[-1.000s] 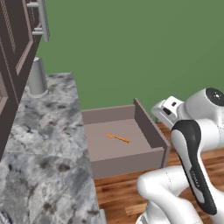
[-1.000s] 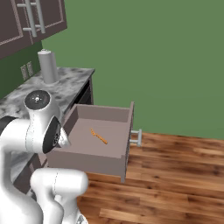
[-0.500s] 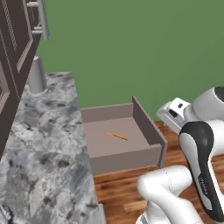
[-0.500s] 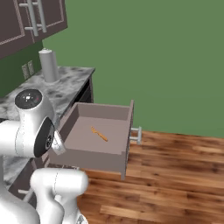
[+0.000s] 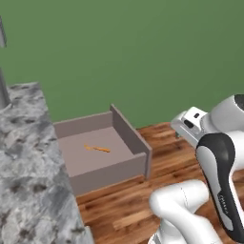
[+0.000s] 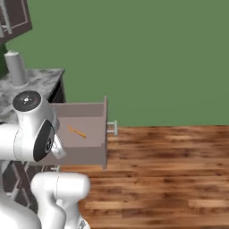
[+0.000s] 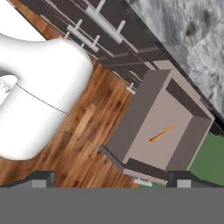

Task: Organize the utensils by type. Pick up the wooden spoons from the counter and place them in the open cabinet. Then pick up the metallic utensils from the counter and place them in the open drawer.

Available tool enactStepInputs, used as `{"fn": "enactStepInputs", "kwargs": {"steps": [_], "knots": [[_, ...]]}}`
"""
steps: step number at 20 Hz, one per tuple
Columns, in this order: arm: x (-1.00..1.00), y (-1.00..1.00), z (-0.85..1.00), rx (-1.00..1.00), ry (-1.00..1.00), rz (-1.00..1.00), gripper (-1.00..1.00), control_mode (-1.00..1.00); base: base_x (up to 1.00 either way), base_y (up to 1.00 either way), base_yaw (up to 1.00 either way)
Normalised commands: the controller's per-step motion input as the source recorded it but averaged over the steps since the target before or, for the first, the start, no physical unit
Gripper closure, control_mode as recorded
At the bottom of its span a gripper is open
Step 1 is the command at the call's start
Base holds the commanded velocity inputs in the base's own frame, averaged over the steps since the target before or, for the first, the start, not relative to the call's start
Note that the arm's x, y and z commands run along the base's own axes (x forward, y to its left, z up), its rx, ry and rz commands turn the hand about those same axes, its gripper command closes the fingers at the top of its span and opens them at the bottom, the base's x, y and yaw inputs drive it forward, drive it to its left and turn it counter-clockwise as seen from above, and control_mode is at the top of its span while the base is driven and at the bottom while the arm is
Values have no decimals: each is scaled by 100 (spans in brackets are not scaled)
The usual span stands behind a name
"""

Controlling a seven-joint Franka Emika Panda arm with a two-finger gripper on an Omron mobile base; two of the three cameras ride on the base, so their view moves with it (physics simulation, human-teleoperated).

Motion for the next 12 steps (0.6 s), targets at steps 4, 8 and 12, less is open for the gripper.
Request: {"fn": "enactStepInputs", "kwargs": {"steps": [4, 8, 12], "knots": [[0, 0, 0, 0, 0, 0, -100, 100, -23, -34, -65], [0, 0, 0, 0, 0, 0, -100, 100, -3, -35, -66], [0, 0, 0, 0, 0, 0, -100, 100, 6, -30, -61]]}}
